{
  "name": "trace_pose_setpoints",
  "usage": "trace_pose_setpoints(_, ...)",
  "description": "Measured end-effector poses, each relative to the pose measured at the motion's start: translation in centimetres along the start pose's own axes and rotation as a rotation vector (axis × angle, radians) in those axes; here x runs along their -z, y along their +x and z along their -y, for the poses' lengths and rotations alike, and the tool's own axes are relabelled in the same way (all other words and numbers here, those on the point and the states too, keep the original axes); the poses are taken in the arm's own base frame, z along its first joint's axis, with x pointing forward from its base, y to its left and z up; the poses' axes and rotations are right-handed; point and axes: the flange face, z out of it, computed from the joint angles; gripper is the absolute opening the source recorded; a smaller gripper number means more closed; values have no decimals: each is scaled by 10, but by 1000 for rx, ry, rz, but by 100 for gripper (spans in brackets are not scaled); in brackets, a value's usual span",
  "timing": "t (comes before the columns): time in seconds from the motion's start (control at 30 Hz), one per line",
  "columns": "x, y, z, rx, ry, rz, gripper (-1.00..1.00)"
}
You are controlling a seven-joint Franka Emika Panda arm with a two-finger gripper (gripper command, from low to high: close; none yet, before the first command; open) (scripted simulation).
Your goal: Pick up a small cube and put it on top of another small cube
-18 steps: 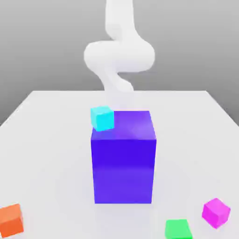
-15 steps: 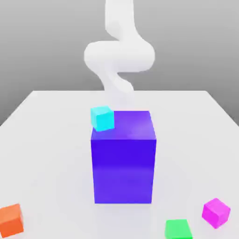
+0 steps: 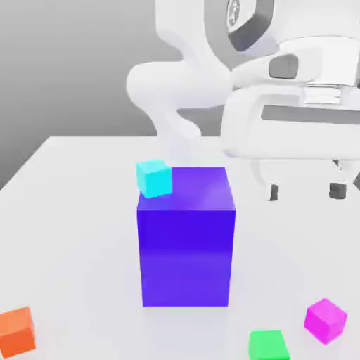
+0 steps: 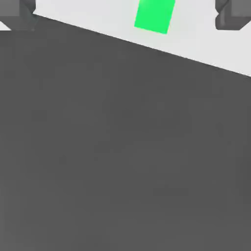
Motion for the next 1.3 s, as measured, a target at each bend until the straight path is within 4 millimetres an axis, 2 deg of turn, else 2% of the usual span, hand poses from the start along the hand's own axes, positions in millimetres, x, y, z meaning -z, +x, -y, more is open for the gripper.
trace_pose_setpoints(0.1, -49, -32, 17, 63, -23, 72, 0)
trace_pose_setpoints(0.33, -149, -118, 34, 179, -60, 248, 0)
trace_pose_setpoints(0.47, -202, -139, 32, 190, -61, 269, 0)
trace_pose_setpoints(0.5, -213, -143, 31, 192, -62, 270, -100)
trace_pose_setpoints(0.67, -213, -143, 31, 191, -61, 269, -100)
trace_pose_setpoints(0.7, -219, -145, 30, 192, -62, 270, -100)
trace_pose_setpoints(0.77, -206, -141, 32, 191, -61, 270, -100)
trace_pose_setpoints(0.87, -170, -132, 35, 192, -61, 270, -100)
trace_pose_setpoints(0.9, -161, -121, 31, 158, -68, 268, -100)
trace_pose_setpoints(0.93, -155, -100, 21, 81, -81, 263, -100)
trace_pose_setpoints(1.03, -137, -36, -17, -179, -114, 252, -100)
trace_pose_setpoints(1.07, -139, -24, -28, -240, -120, 250, -100)
trace_pose_setpoints(1.17, -171, -21, -40, -294, -126, 247, -100)
trace_pose_setpoints(1.2, -184, -24, -42, -297, -126, 247, 100)
trace_pose_setpoints(1.3, -184, -24, -42, -297, -126, 247, 100)
